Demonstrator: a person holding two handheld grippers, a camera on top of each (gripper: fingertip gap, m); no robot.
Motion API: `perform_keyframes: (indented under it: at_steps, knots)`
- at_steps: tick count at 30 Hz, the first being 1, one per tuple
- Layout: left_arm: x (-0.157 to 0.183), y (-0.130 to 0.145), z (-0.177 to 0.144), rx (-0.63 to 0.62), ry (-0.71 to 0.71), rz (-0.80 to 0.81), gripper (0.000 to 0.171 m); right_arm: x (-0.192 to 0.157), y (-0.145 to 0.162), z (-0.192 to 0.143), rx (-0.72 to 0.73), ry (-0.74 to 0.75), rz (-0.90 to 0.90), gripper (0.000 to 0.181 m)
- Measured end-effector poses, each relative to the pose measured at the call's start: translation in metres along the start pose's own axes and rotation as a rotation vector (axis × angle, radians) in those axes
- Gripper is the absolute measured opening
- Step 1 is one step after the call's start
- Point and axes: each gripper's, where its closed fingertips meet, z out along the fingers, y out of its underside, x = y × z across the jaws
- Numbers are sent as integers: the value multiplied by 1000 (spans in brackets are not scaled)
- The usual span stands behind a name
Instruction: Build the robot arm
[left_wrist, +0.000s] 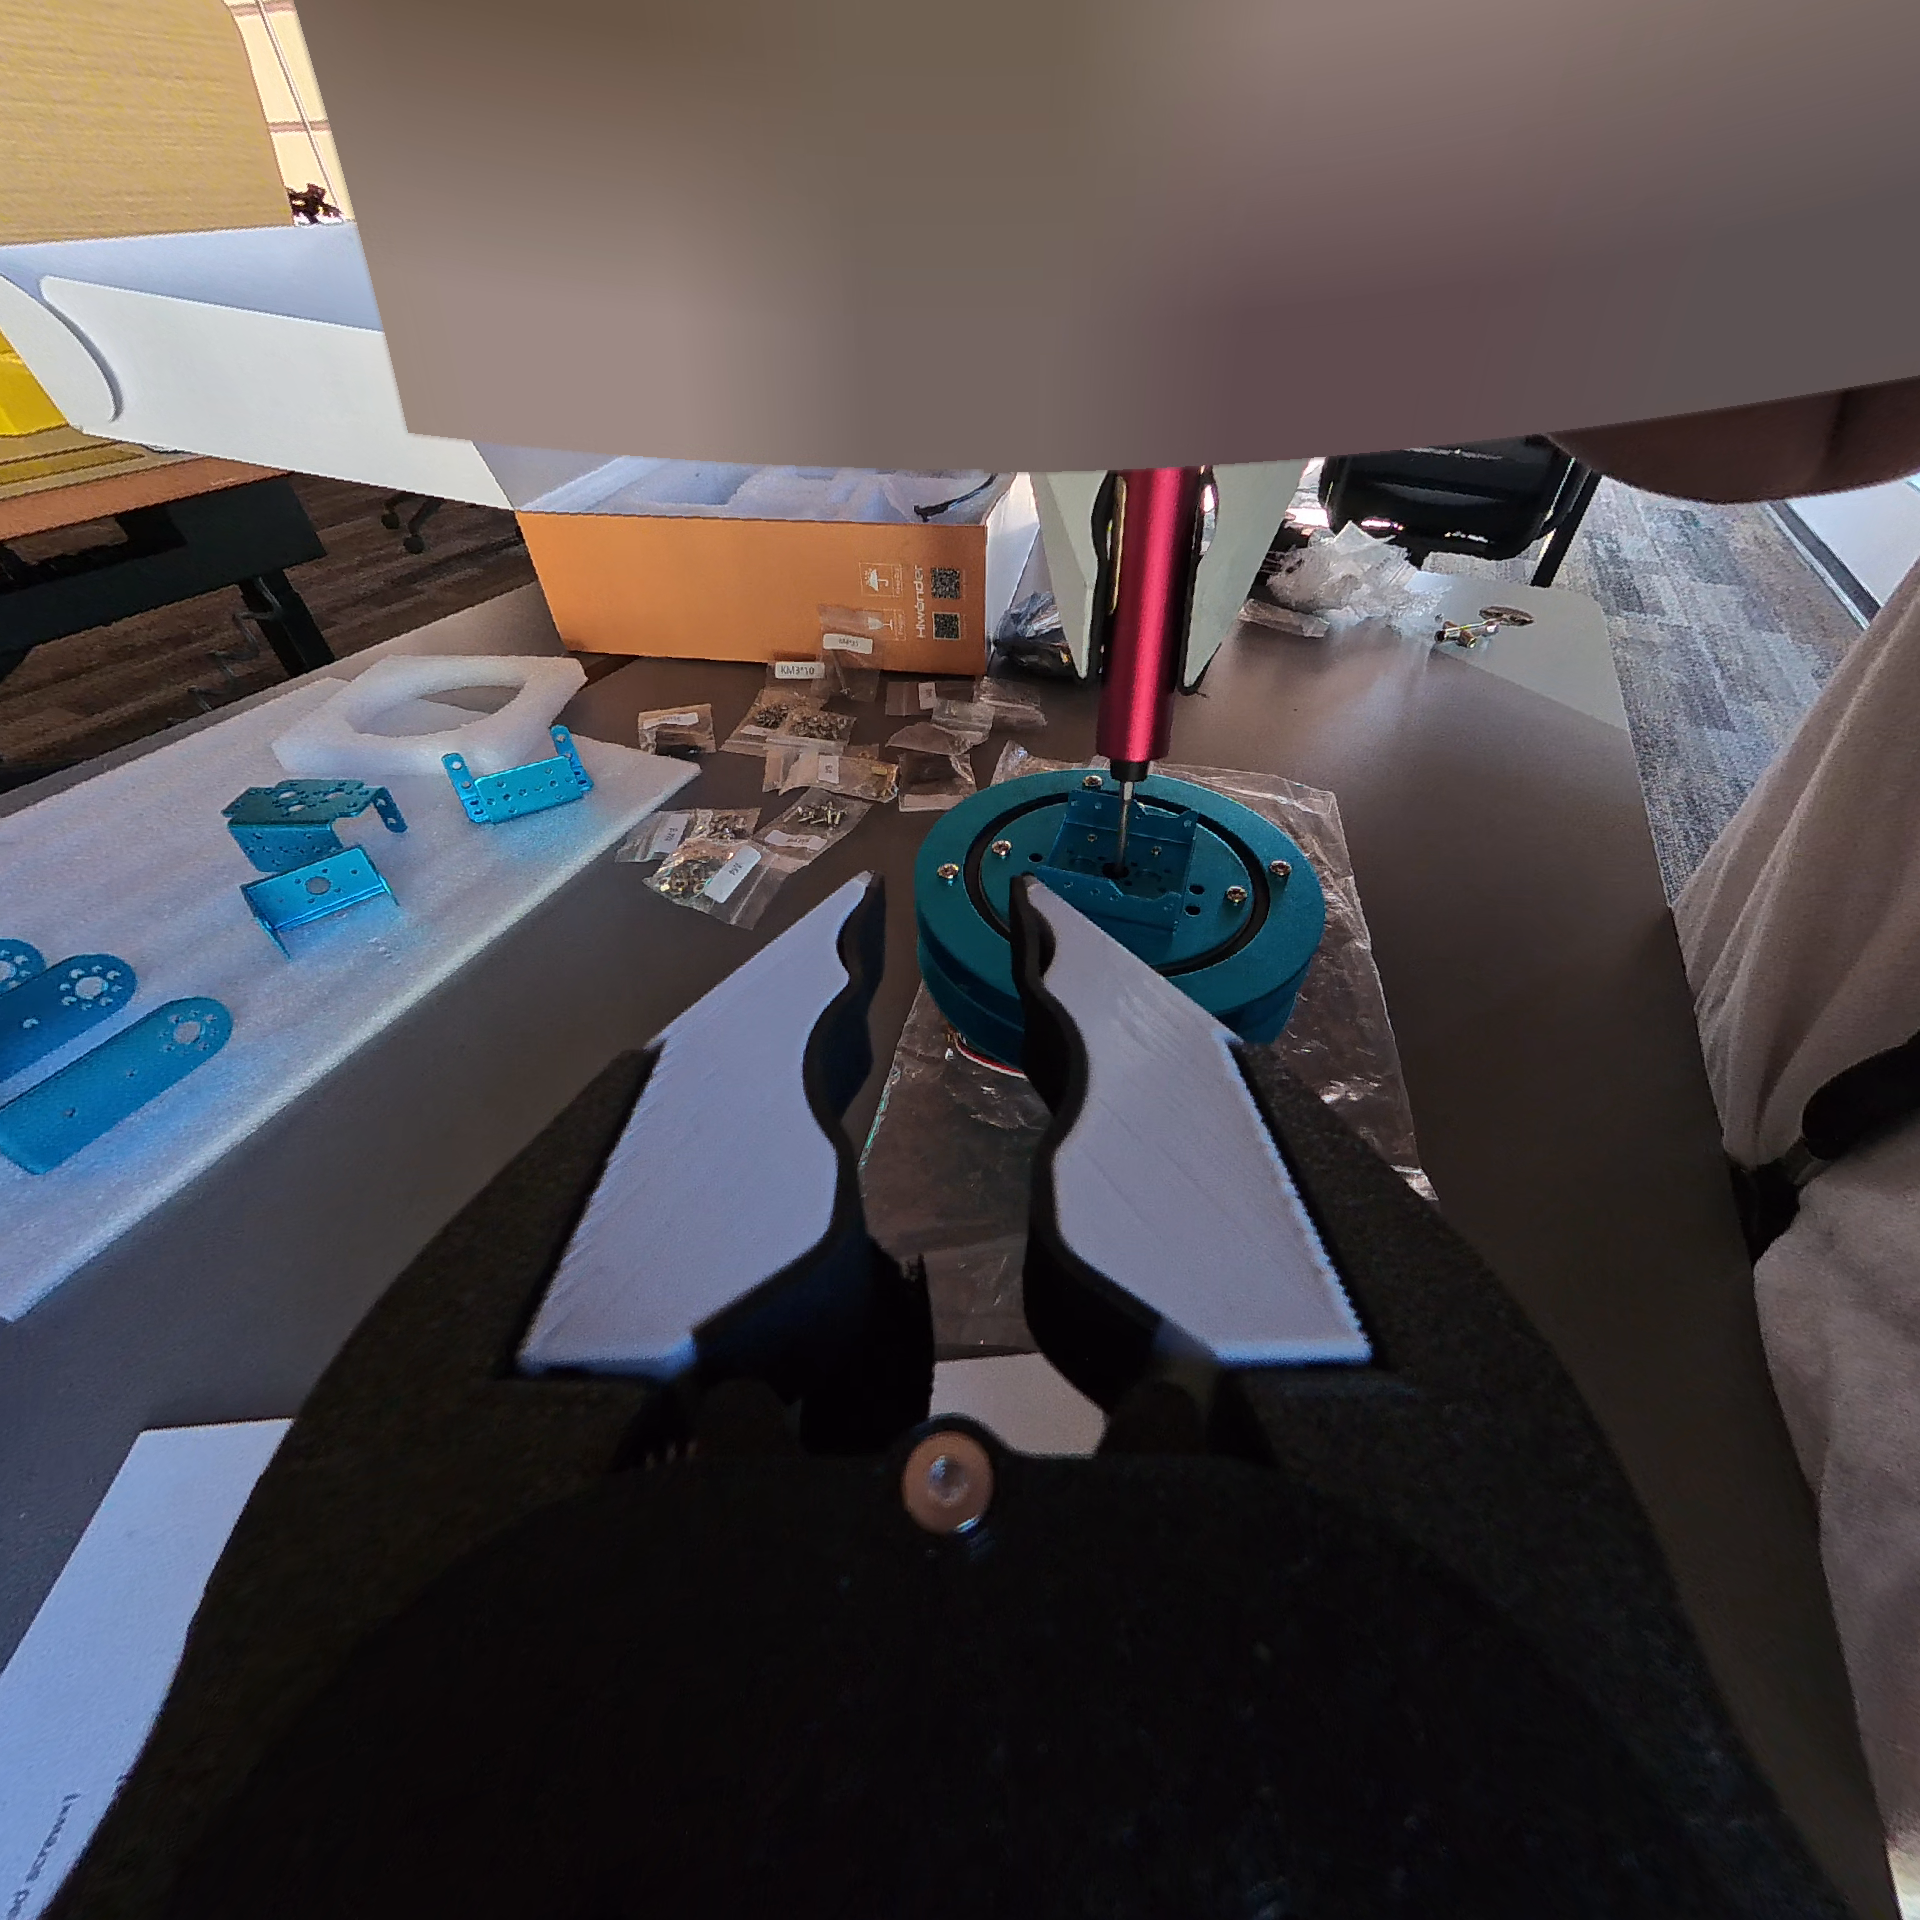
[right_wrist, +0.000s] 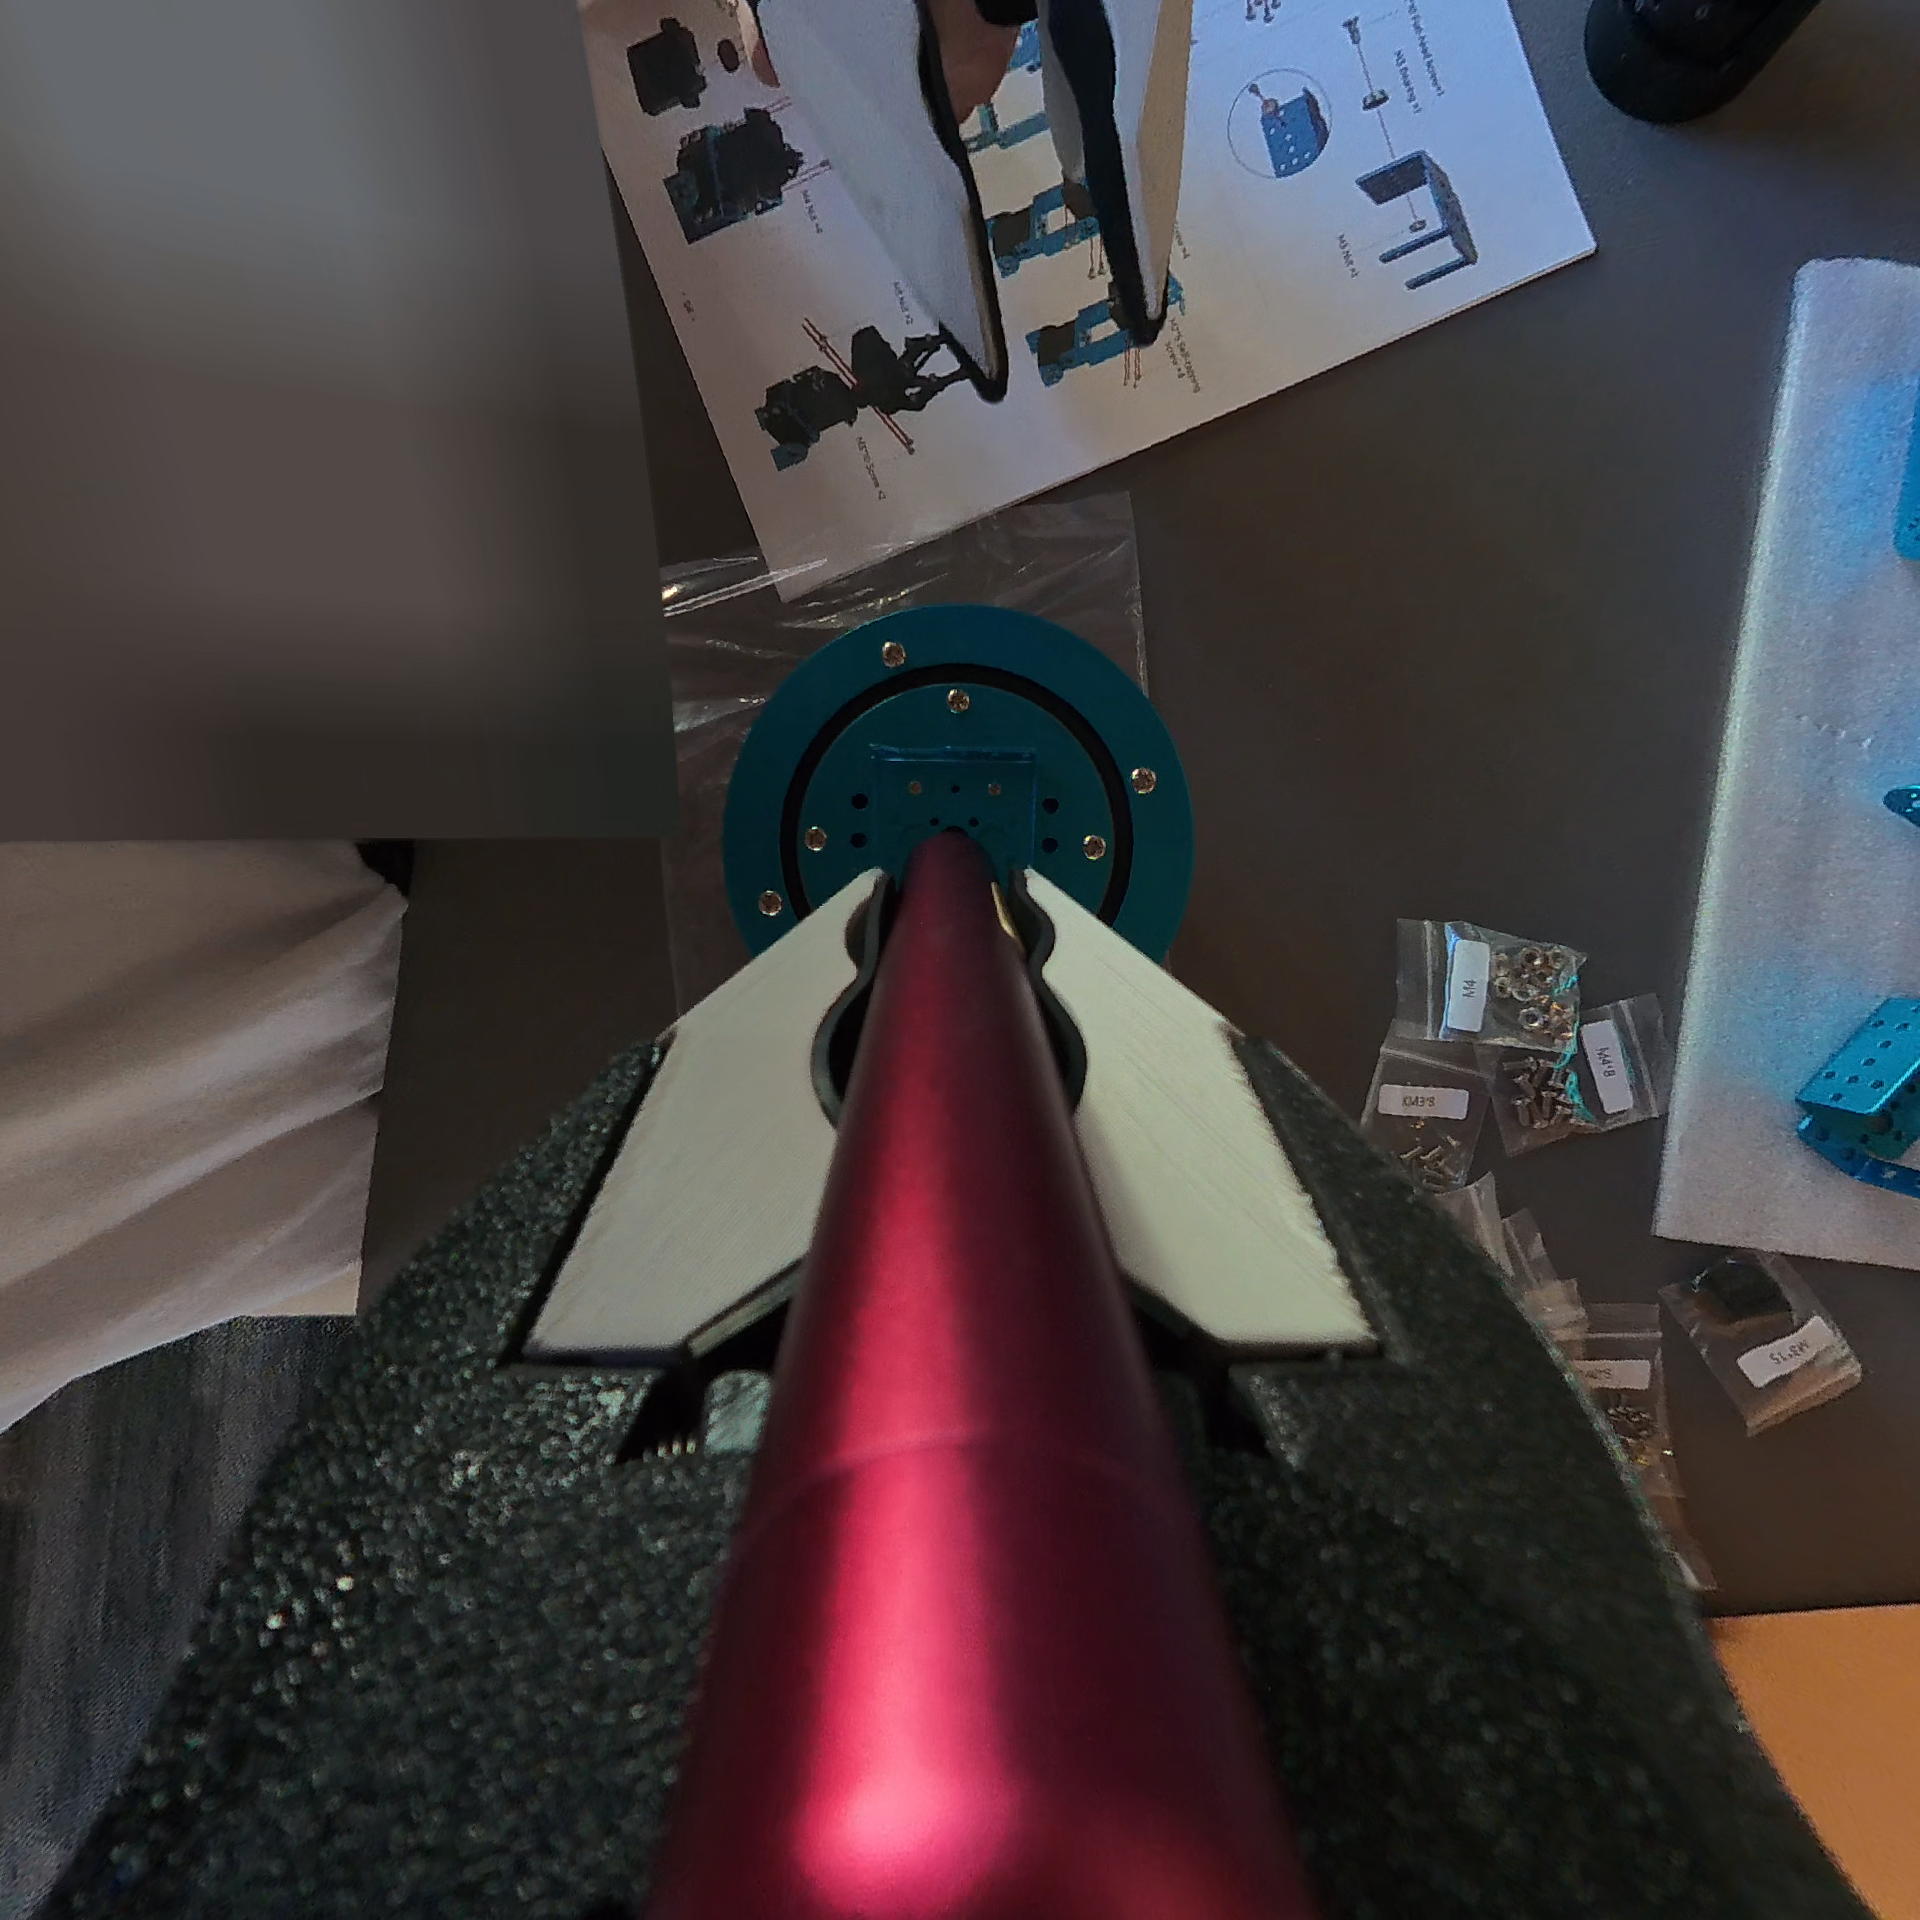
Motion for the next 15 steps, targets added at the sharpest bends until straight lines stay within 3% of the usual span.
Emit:
perform_keyframes:
  at_steps: [1, 15]
  knots:
    - [0, 0, 0, 0, 1, 1, 22, 0, -1, 0, -4, -3, -2, 20]
    - [3, -2, -1, 5, 9, 2, 22, 4, -8, -2, -98, -103, -8, 21]
